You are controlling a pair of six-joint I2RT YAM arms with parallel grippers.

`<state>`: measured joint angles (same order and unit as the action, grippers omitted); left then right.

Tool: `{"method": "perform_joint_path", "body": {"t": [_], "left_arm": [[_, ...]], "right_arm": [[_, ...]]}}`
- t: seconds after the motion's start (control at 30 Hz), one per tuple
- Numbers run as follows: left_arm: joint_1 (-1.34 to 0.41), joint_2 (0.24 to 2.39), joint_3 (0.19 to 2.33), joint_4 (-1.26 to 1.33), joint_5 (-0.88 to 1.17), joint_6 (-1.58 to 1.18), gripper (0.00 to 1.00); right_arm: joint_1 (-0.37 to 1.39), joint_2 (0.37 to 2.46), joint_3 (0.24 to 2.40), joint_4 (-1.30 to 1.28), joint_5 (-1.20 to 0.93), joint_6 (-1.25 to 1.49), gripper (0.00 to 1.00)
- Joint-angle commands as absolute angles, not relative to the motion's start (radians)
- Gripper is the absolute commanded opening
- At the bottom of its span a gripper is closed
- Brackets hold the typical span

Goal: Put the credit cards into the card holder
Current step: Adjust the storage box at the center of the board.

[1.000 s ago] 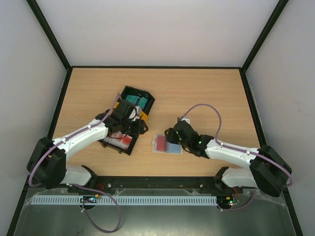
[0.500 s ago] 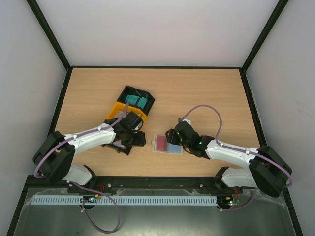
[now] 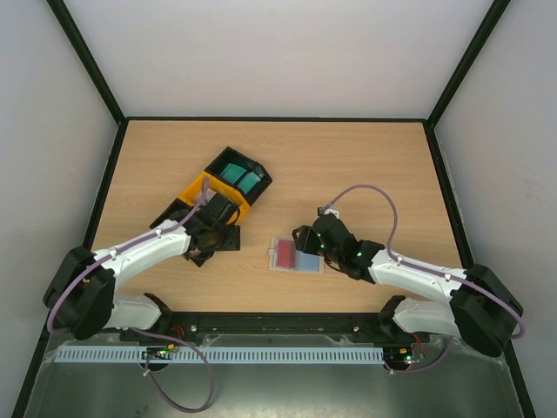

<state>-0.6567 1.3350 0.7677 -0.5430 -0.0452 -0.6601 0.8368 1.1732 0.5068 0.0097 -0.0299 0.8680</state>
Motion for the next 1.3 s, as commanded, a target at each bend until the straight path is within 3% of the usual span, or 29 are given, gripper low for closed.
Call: {"method": "perform_joint_path", "body": {"t": [0.0,0.13,0.3,0.5,0.57,0.73,0.83,0.93,1.13,1.27], "left_arm": [[-0.66,1.289,0.834,-0.513,-0.02,-0.57,0.68],[-0.659,1.295,0.939,-0.503,-0.024,-0.512,0.76],[-0.651,1.392,1.113,-0.498,-0.129,-0.451,1.0],[-0.608,1.596,1.286,-0.526,-0.16,-0.419,1.0],[-0.595,1.676,1.348,-0.545,-0.156,-0.409,0.92],[-0.541,1.869,1.491,-0.583,-0.146,-0.394,0.54],[-0.51,1.956,1.565,-0.592,-0.151,-0.364,0.44],[-0.469,2.048,1.662,-0.623,-0.133,-0.322,0.38],[-0.416,2.153,1.723,-0.679,-0.032,-0.209,0.44],[-0.391,2.191,1.728,-0.688,0.058,-0.186,0.39]], "right_arm": [[0.827,1.128,0.503,0.0,-0.024,0.86,0.61],[0.818,1.084,0.499,-0.013,-0.028,0.844,0.61],[0.795,1.036,0.499,-0.046,-0.037,0.816,0.61],[0.77,0.972,0.491,-0.078,-0.023,0.785,0.61],[0.764,0.953,0.485,-0.08,-0.012,0.78,0.61],[0.758,0.93,0.466,-0.085,0.002,0.771,0.61],[0.757,0.938,0.451,-0.073,0.008,0.768,0.61],[0.757,0.977,0.454,-0.058,0.007,0.773,0.61],[0.756,1.111,0.49,-0.064,-0.013,0.795,0.61],[0.757,1.169,0.494,-0.062,-0.024,0.799,0.61]]}}
